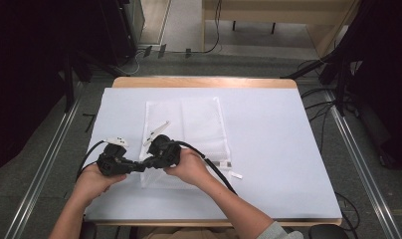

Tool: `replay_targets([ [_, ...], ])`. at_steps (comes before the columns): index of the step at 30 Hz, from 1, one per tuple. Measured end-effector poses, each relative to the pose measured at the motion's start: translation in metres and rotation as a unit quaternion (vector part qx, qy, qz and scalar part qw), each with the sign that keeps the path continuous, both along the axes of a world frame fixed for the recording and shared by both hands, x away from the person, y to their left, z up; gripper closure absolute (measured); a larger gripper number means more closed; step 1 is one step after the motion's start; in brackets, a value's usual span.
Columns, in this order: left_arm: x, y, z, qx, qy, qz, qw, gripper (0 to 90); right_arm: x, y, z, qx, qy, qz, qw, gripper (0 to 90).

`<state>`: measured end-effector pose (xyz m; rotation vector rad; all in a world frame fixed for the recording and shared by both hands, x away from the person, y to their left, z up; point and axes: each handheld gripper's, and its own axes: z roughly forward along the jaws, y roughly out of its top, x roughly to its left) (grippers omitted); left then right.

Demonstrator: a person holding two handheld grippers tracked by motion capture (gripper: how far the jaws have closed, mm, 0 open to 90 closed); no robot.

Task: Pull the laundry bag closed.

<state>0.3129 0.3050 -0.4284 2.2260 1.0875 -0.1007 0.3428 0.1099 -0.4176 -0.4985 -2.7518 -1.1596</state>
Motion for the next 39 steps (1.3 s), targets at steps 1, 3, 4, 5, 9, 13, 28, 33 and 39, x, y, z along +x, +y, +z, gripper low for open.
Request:
replay_targets([
  [1, 0.0, 0.0, 0.0, 0.003, 0.0, 0.0, 1.0, 87.7, 0.0, 0.0, 0.0, -0.001, -0.004, -0.001, 1.0, 88.0],
  [3, 0.0, 0.0, 0.0, 0.003, 0.0, -0.002, 1.0, 87.8, 0.0, 0.0, -0.002, -0.002, -0.001, -0.007, 1.0, 88.1],
  [4, 0.0, 0.0, 0.0, 0.003, 0.0, -0.002, 1.0, 87.8, 0.0, 0.0, -0.003, -0.001, 0.002, -0.009, 1.0, 88.1],
  [5, 0.0, 0.0, 0.0, 0.002, -0.001, -0.001, 1.0, 87.9, 0.001, -0.001, -0.003, -0.001, 0.004, -0.012, 0.9999, 88.1],
  [9, 0.0, 0.0, 0.0, 0.001, -0.001, -0.003, 1.0, 88.1, 0.002, -0.002, -0.005, -0.001, 0.004, -0.013, 0.9999, 88.1],
  [13, 0.0, 0.001, 0.0, -0.003, -0.001, -0.003, 1.0, 88.3, 0.001, -0.002, -0.006, 0.003, 0.002, -0.015, 0.9999, 88.2],
  [28, 0.0, 0.008, 0.0, -0.012, -0.002, -0.001, 0.9999, 88.3, 0.007, -0.013, -0.014, -0.003, 0.008, -0.029, 0.9995, 88.2],
  [33, -0.001, 0.007, -0.001, -0.009, -0.004, -0.007, 0.9999, 88.2, 0.006, -0.015, -0.017, -0.002, 0.005, -0.029, 0.9996, 88.2],
  [39, -0.001, 0.007, -0.001, -0.014, -0.004, -0.005, 0.9999, 88.1, 0.005, -0.021, -0.017, -0.006, 0.0, -0.031, 0.9995, 88.2],
])
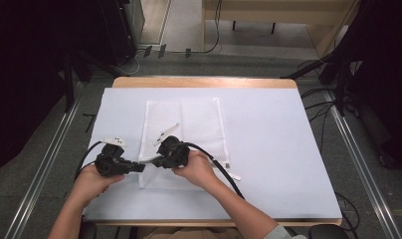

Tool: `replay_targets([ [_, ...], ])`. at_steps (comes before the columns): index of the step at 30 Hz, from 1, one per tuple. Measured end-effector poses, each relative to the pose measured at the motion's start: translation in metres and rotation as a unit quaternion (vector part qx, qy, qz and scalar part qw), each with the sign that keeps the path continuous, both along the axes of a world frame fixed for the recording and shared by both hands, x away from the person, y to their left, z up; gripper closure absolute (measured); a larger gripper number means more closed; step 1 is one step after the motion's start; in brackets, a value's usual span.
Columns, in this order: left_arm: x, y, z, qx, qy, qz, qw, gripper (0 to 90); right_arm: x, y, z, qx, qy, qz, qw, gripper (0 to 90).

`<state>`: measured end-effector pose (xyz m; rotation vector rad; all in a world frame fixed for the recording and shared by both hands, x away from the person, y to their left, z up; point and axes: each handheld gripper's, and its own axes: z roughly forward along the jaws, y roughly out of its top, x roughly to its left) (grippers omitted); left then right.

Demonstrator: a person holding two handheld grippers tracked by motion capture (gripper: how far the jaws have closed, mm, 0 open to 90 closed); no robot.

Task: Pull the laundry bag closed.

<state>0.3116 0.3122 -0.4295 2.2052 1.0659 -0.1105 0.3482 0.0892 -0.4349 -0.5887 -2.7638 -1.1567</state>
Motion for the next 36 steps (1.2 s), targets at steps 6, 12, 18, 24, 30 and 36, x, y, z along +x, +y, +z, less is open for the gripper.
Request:
replay_targets([
  [6, 0.0, 0.003, 0.0, -0.003, -0.003, 0.005, 1.0, 88.1, 0.004, -0.008, 0.0, 0.0, 0.0, -0.005, 1.0, 88.2],
  [12, -0.001, 0.004, 0.0, -0.003, -0.002, 0.006, 1.0, 87.8, 0.003, -0.017, -0.001, -0.006, -0.006, -0.006, 0.9999, 88.1],
  [18, -0.001, 0.005, 0.001, -0.012, -0.004, 0.009, 0.9999, 87.8, 0.001, -0.026, 0.001, 0.001, -0.004, -0.005, 1.0, 88.1],
  [24, -0.001, 0.003, 0.001, -0.013, -0.006, 0.0, 0.9999, 87.8, 0.001, -0.031, 0.002, 0.002, -0.005, -0.004, 1.0, 88.2],
  [30, -0.002, 0.006, 0.001, -0.012, -0.005, 0.006, 0.9999, 87.9, 0.004, -0.037, -0.001, -0.007, -0.006, -0.013, 0.9999, 88.1],
  [36, -0.002, 0.006, 0.002, -0.014, -0.006, 0.006, 0.9999, 87.9, 0.004, -0.045, 0.0, -0.003, -0.003, -0.017, 0.9998, 88.2],
])
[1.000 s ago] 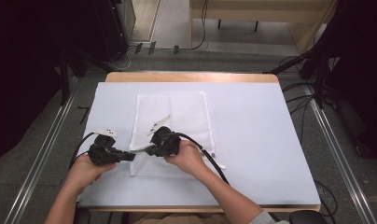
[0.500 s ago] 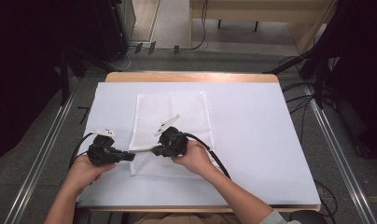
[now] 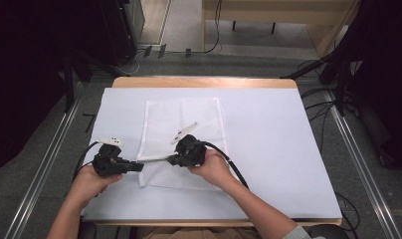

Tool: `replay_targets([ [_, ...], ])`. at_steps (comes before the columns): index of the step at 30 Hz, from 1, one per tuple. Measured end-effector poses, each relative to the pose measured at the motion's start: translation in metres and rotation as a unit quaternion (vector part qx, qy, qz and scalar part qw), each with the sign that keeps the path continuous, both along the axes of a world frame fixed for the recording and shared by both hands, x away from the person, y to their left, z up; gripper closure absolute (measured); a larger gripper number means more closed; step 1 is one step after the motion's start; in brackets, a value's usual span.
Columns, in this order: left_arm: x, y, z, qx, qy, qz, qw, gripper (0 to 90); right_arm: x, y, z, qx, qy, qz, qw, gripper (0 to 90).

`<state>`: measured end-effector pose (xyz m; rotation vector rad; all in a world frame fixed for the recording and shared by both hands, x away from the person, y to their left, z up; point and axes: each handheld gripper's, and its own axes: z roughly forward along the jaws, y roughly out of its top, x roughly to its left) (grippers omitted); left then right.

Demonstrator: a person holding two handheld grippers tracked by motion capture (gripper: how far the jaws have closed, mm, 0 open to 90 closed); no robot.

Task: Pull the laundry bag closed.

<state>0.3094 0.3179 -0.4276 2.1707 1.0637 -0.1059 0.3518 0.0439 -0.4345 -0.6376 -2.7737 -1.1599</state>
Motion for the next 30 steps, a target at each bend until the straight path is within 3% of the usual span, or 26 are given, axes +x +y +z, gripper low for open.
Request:
replay_targets([
  [13, 0.0, 0.0, -0.001, -0.002, 0.003, -0.004, 1.0, 87.9, 0.0, -0.009, -0.003, 0.002, 0.004, -0.007, 1.0, 88.1],
  [17, 0.0, 0.001, 0.0, 0.0, 0.004, -0.005, 1.0, 87.9, -0.001, -0.013, -0.001, -0.004, -0.003, -0.007, 1.0, 88.1],
  [20, -0.001, 0.0, 0.0, -0.001, 0.004, -0.007, 1.0, 87.9, 0.002, -0.021, -0.003, -0.001, 0.007, -0.019, 0.9998, 88.1],
  [30, -0.001, 0.003, 0.0, -0.002, 0.007, -0.004, 1.0, 87.8, 0.005, -0.029, -0.004, -0.009, 0.008, -0.027, 0.9996, 88.1],
])
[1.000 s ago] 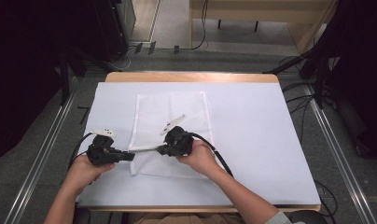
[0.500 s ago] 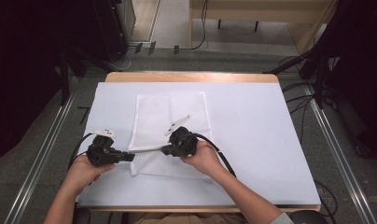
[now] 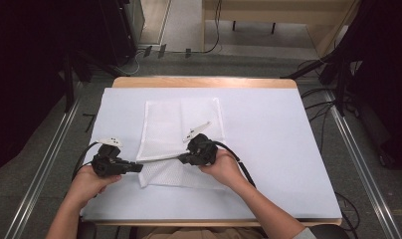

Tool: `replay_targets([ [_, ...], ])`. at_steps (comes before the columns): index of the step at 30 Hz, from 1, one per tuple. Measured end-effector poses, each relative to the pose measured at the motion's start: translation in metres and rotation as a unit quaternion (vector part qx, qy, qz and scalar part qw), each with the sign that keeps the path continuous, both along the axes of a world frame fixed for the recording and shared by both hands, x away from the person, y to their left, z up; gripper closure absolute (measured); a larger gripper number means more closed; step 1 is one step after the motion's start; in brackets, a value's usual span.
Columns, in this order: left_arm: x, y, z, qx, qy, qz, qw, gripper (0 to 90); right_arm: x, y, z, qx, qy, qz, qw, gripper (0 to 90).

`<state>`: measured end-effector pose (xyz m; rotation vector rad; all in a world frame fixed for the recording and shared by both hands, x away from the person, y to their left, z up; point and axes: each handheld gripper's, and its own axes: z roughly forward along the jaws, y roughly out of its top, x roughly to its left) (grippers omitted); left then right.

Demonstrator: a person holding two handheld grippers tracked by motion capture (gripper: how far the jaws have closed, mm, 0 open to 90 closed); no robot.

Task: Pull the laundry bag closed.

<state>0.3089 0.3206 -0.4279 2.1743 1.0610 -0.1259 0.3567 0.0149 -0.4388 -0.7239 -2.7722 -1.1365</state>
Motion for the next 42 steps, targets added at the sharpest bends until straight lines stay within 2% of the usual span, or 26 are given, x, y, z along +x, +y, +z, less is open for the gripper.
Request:
replay_targets([
  [7, 0.0, 0.0, 0.0, 0.001, 0.001, 0.0, 1.0, 87.8, 0.001, -0.009, -0.001, -0.001, 0.003, -0.005, 1.0, 88.1],
  [11, 0.0, 0.001, 0.0, -0.002, 0.002, -0.001, 1.0, 87.8, 0.001, -0.012, -0.001, -0.013, -0.003, -0.009, 0.9999, 88.1],
  [14, 0.0, 0.003, 0.001, 0.0, 0.001, 0.002, 1.0, 87.8, 0.001, -0.015, -0.001, -0.015, 0.002, -0.013, 0.9998, 88.1],
  [25, -0.001, 0.002, 0.001, -0.002, 0.003, 0.002, 1.0, 87.8, 0.001, -0.025, -0.002, -0.007, 0.009, -0.02, 0.9997, 88.1],
  [42, -0.001, 0.004, 0.0, -0.001, 0.006, 0.0, 1.0, 87.8, 0.002, -0.037, -0.002, -0.015, 0.014, -0.027, 0.9994, 88.1],
])
